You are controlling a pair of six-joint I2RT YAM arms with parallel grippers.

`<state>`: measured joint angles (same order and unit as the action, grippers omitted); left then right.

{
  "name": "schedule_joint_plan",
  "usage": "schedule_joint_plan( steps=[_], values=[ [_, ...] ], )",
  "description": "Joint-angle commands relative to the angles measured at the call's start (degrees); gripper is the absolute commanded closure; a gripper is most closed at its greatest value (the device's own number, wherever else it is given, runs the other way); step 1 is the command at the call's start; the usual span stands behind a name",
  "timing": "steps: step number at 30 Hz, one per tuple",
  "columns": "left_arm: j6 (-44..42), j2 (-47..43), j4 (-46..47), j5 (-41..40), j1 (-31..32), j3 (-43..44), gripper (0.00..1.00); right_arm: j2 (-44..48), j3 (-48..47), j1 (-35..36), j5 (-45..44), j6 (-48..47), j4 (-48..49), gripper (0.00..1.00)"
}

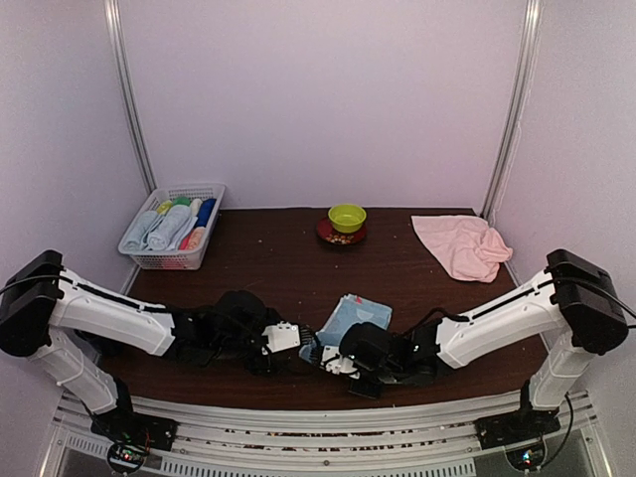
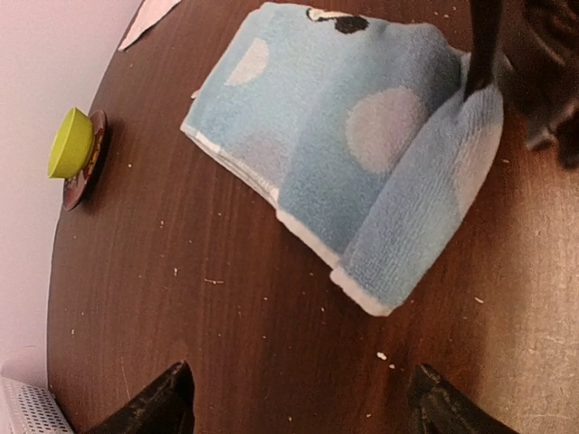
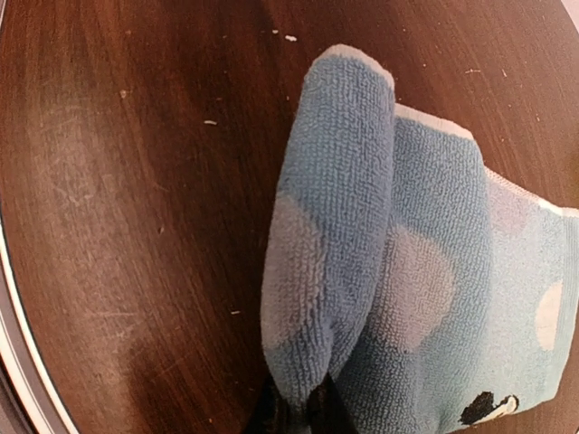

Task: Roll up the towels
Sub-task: Roll the towel at the center of the board.

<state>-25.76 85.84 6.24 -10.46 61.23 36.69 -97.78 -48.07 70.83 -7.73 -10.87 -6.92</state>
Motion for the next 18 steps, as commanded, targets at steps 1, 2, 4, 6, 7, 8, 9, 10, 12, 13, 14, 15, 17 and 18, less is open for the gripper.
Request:
schedule_joint_plan(
  steps=[1, 2, 4, 6, 7, 8, 9, 10, 12, 13, 14, 15, 17, 18],
  values=[
    [2.6, -2.6, 5.2, -1.2, 0.3, -1.3, 0.17, -1.0, -0.9, -0.3, 0.7, 6.9, -3.3, 1.00],
    [2.8, -2.9, 5.6, -1.1, 0.3, -1.6, 0.17, -0.7, -0.8, -0.3, 0.8, 8.1, -3.5, 1.00],
    [2.5, -3.6, 6.4, -0.5, 0.5, -2.5, 0.18, -0.3, -0.5, -0.3, 1.8, 10.2, -3.4, 1.00],
    [1.7, -3.9, 7.0, -0.1, 1.0, -3.0, 0.18, -0.2, -0.4, -0.7, 3.4, 12.2, -3.6, 1.00],
    [1.3, -4.1, 7.2, 0.2, 1.1, -3.1, 0.18, -0.1, -0.5, -1.0, 4.4, 13.1, -3.7, 1.00],
    [0.9, -4.2, 7.3, 0.5, 1.3, -3.1, 0.19, -0.3, -0.5, -1.4, 5.6, 13.9, -3.8, 1.00],
    [0.5, -4.3, 7.4, 0.5, 1.4, -3.3, 0.21, -0.2, -0.2, -1.9, 6.9, 14.5, -3.8, 1.00],
    [0.2, -4.6, 7.7, 0.6, 1.7, -3.4, 0.23, -0.3, 0.1, -2.4, 7.8, 15.4, -3.5, 1.00],
    [-0.8, -5.2, 8.6, 0.2, 2.3, -4.3, 0.29, -0.1, 1.1, -3.7, 10.4, 17.0, -2.7, 1.00],
    [-1.3, -5.8, 9.6, 0.0, 2.7, -5.0, 0.30, 0.1, 1.6, -4.3, 11.9, 17.7, -1.9, 1.00],
    [-1.9, -6.4, 10.6, 0.3, 2.9, -5.9, 0.30, 0.2, 2.2, -4.9, 13.3, 18.5, -1.4, 1.00],
    [-2.6, -7.0, 11.9, 0.5, 3.3, -6.7, 0.31, 0.2, 2.6, -5.6, 15.0, 19.2, -1.0, 1.00],
    [-4.4, -8.2, 14.9, 0.9, 4.1, -8.5, 0.31, 0.4, 3.1, -7.5, 19.0, 20.2, -0.1, 1.00],
    [-5.5, -8.6, 16.5, 1.2, 4.6, -9.2, 0.32, 0.4, 3.4, -8.5, 21.4, 20.5, 0.4, 1.00]
  ],
)
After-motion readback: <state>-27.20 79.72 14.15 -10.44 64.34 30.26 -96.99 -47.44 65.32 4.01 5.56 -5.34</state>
